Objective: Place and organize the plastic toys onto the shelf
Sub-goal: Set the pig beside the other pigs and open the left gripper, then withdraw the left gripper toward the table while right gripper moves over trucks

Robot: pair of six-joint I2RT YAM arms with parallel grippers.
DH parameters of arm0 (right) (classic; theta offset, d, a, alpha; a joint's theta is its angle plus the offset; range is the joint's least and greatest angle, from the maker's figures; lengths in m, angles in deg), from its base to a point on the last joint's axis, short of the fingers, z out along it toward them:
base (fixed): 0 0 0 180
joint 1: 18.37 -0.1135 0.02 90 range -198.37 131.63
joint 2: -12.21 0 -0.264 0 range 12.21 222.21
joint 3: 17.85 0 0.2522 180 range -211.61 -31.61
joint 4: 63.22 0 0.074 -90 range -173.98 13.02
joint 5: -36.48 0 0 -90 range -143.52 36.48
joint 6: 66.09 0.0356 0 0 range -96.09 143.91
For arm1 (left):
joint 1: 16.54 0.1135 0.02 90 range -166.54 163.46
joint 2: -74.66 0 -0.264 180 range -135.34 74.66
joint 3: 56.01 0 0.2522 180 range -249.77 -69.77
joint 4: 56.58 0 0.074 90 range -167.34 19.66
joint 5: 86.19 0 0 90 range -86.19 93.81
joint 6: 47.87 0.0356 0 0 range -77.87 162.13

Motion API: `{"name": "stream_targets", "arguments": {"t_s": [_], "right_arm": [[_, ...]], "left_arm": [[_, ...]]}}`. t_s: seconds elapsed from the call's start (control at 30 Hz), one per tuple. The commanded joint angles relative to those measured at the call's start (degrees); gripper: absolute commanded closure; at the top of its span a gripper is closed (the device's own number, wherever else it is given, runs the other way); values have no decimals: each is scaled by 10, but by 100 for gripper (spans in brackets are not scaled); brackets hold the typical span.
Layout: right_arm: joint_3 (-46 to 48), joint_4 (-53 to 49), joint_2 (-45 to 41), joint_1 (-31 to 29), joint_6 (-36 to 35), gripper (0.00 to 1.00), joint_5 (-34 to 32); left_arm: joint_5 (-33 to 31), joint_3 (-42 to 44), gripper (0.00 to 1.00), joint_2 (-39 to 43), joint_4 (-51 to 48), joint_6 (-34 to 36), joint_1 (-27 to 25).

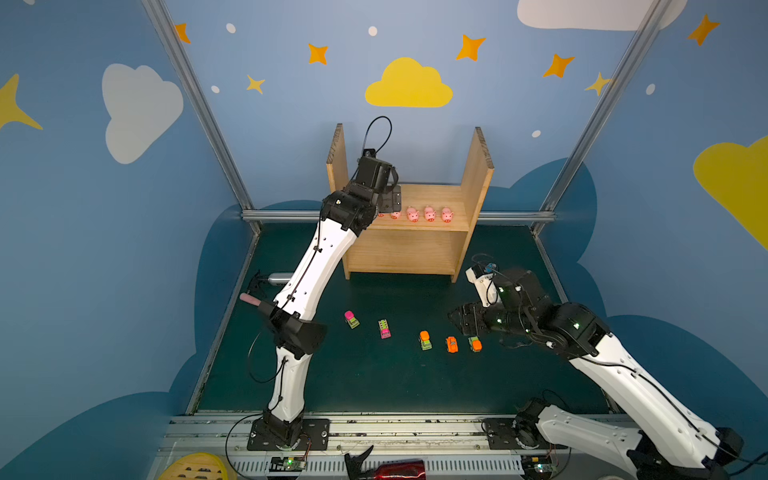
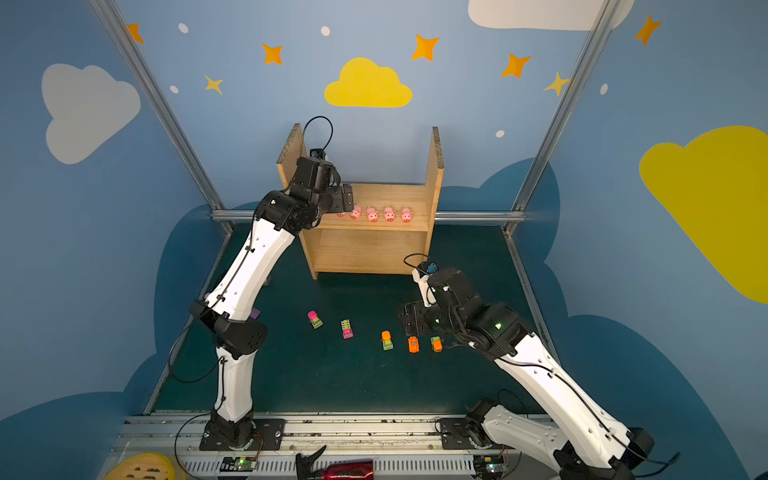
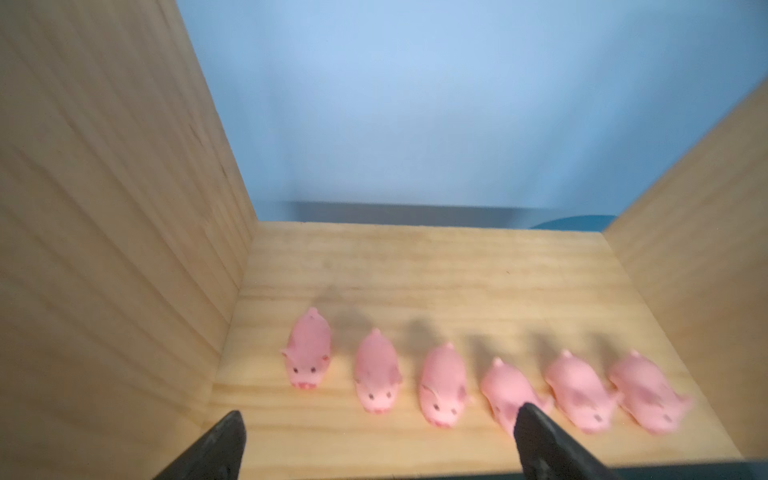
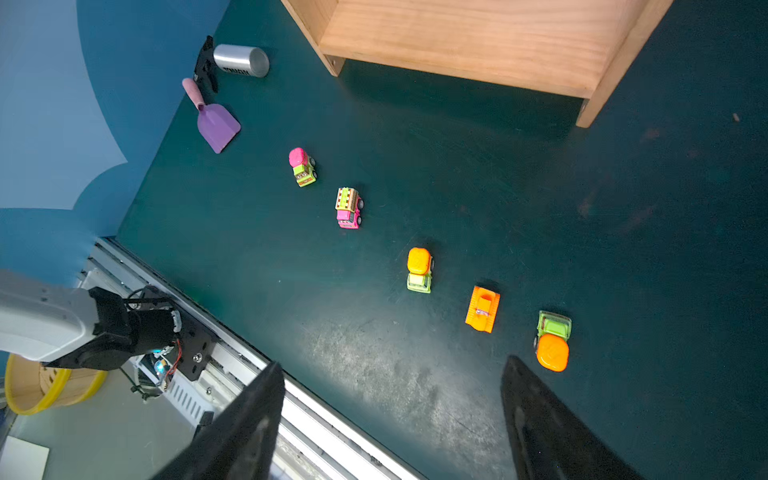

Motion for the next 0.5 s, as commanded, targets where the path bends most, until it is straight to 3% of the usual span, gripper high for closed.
{"name": "stream_targets", "arguments": {"t_s": [0.0,0.27,0.47], "right_arm": [[36,32,-17,-1,10,20,-2],[144,94,-44,-22,45,20,-2],[221,157,-48,-58,66,20,-16]], "left_arm": [[-10,69,0,76,9,9,-22],[24,502,0,373,217,-30,-50],[6,715,0,536,203,-94,-71]]}}
